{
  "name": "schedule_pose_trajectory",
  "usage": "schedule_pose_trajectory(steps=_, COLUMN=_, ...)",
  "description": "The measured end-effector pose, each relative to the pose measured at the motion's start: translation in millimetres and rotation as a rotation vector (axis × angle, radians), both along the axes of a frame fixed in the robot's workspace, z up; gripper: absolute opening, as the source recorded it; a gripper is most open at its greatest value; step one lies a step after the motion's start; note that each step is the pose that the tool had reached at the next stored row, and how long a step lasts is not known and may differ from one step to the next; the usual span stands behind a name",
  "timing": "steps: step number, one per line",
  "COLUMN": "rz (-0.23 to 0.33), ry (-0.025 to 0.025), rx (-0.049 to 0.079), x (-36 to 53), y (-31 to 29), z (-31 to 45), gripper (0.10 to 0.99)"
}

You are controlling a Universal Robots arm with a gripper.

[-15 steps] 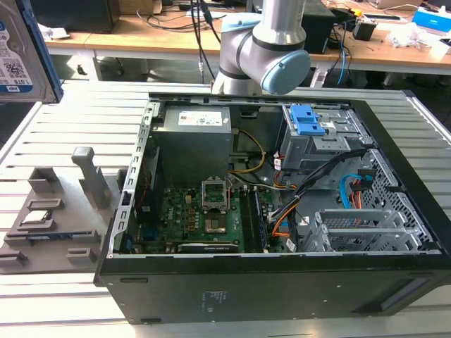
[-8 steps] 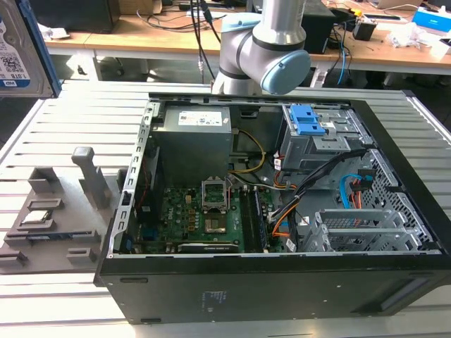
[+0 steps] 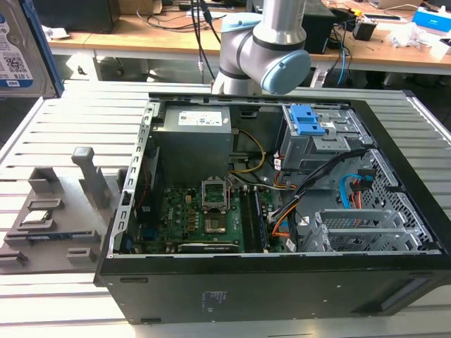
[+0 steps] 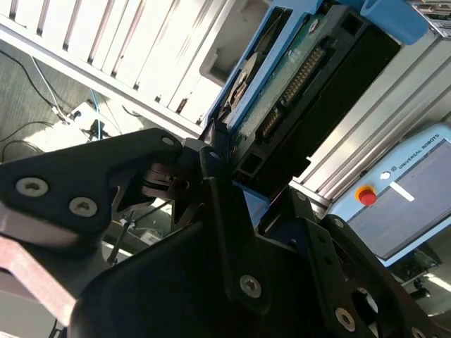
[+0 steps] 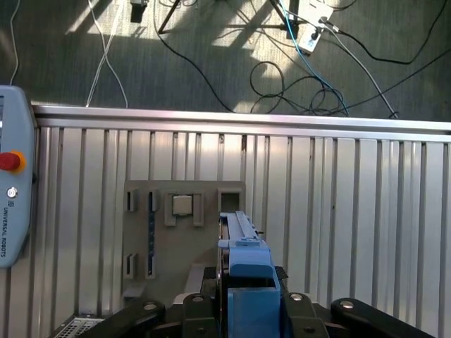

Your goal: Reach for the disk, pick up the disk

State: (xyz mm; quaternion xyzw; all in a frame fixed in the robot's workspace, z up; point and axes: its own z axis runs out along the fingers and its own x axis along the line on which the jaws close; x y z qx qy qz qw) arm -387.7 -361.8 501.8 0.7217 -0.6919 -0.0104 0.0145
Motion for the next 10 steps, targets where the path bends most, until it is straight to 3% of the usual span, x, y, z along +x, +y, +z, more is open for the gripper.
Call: schedule_pose_trajectory(steps=10, rz=0.0, ry=0.0001, rx=-0.001, x=27.4, y=0.6, z=0.0, gripper=0.369)
